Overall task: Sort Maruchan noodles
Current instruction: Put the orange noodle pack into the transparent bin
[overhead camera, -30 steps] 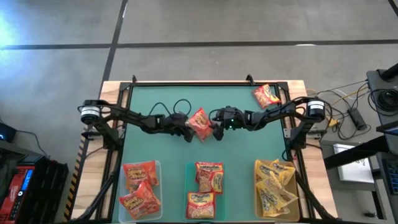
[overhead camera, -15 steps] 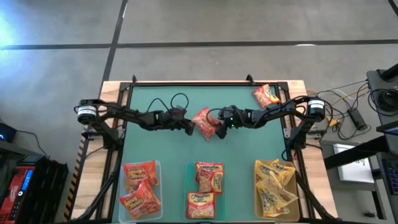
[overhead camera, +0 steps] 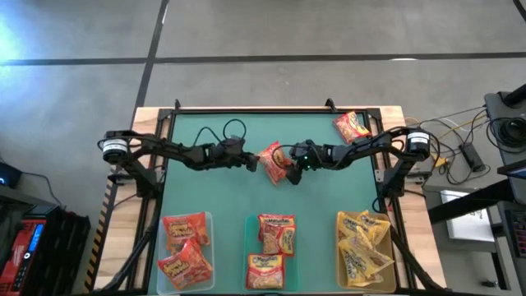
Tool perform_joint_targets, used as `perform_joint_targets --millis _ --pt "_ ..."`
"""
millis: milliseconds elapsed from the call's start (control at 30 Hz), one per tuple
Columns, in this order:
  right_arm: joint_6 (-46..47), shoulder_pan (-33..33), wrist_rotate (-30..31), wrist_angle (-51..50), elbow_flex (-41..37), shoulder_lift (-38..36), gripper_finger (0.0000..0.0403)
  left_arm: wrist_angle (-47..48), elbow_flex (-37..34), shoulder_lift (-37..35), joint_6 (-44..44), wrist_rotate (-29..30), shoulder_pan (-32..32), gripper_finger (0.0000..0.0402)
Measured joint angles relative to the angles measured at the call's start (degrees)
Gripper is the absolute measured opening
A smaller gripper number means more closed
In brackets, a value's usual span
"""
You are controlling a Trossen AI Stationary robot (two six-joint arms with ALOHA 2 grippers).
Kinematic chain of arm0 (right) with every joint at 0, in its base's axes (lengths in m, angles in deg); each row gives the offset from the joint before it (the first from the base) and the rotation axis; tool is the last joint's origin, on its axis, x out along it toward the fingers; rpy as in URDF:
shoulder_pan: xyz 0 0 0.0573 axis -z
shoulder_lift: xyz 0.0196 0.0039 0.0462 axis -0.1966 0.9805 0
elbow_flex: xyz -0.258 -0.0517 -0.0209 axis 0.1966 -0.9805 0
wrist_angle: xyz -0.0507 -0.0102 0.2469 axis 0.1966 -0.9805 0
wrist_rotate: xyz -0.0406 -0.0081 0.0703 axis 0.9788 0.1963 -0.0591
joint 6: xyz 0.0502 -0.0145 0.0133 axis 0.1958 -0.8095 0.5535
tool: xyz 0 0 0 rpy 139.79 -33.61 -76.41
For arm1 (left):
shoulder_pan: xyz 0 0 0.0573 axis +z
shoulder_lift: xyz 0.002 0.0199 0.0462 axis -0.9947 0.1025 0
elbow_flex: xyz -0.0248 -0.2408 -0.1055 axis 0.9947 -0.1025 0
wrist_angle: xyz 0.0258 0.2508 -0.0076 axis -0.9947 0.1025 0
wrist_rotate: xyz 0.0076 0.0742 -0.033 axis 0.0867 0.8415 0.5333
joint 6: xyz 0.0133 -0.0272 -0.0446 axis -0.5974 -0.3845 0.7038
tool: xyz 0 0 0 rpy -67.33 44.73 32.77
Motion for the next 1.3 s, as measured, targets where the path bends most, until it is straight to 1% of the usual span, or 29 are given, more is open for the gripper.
perform_joint_targets --millis 200,333,433,567,767,933,1133,1300 --pt "-0.8 0.0 0.0 -0.1 0.0 0.0 0.0205 -0.7 0.0 0.2 0.7 0.5 -0.1 0.0151" --pt "-0.9 0.0 0.0 -0.2 0.0 0.0 0.0205 -4.0 0.0 3.3 1.8 0.5 -0.1 0.0151" --pt "-1.3 0.0 0.0 -0.2 0.0 0.0 0.0205 -11.1 0.0 7.3 2.9 0.1 -0.2 0.0151" --pt "-1.7 0.0 0.0 -0.5 0.0 0.0 0.0205 -22.3 0.0 12.1 3.6 -2.8 -0.1 0.0151" --pt "-1.7 0.0 0.0 -0.8 0.0 0.0 0.0205 -30.0 0.0 18.1 6.2 -3.8 -0.1 0.0151" --pt "-1.8 0.0 0.0 -0.8 -0.1 0.0 0.0205 -39.1 0.0 21.4 6.5 -7.0 -0.1 0.0151" --pt "-1.8 0.0 -0.1 -0.8 -0.1 0.0 0.0205 -39.1 0.0 21.5 5.6 -12.7 0.0 0.0151" --pt "-1.7 0.0 -0.1 -0.8 -0.1 0.0 0.0205 -38.6 0.2 21.5 5.1 -13.6 0.0 0.0151"
